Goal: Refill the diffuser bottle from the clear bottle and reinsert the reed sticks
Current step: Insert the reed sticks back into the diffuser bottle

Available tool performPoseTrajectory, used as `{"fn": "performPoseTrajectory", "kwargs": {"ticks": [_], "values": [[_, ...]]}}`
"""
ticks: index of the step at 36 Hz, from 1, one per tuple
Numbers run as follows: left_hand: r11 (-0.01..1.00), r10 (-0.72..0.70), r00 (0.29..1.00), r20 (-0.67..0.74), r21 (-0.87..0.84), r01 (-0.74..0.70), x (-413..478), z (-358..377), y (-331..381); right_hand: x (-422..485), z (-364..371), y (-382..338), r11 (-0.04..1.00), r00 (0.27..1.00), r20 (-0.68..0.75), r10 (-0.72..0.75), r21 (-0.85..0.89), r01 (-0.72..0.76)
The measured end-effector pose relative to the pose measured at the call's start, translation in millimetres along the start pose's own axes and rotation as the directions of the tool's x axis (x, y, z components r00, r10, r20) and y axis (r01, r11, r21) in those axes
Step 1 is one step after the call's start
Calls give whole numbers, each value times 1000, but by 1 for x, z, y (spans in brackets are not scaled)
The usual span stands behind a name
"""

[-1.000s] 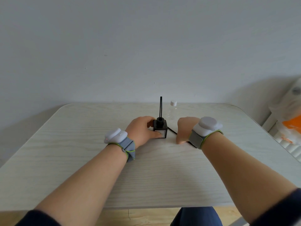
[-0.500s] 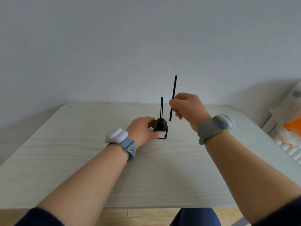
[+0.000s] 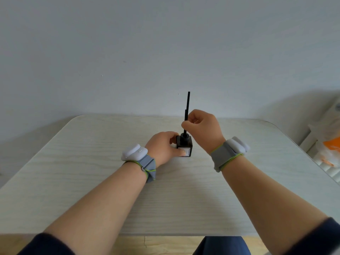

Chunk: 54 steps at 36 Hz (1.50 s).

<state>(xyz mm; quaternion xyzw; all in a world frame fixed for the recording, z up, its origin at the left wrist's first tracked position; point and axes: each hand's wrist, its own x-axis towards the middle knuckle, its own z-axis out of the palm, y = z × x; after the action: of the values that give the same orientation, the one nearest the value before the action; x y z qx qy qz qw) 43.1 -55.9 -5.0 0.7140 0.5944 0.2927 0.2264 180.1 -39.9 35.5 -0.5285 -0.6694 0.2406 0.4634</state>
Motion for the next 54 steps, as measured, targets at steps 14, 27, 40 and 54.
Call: {"fn": "performPoseTrajectory", "kwargs": {"ticks": [14, 27, 40, 54], "values": [[999, 7, 1000, -12, 39, -6, 2, 1, -2, -12, -4, 13, 988, 990, 128, 64, -144, -45], [999, 4, 1000, -8, 32, -4, 1, 3, -2, -19, -22, 18, 982, 987, 130, 95, -172, -72], [995, 20, 999, 31, 94, -23, 3, 1, -1, -2, -10, -22, 839, 936, 165, -309, -415, 351], [1000, 23, 999, -37, -6, -23, -2, 4, 0, -13, -25, 5, 947, 970, 152, 187, -289, -138]]}}
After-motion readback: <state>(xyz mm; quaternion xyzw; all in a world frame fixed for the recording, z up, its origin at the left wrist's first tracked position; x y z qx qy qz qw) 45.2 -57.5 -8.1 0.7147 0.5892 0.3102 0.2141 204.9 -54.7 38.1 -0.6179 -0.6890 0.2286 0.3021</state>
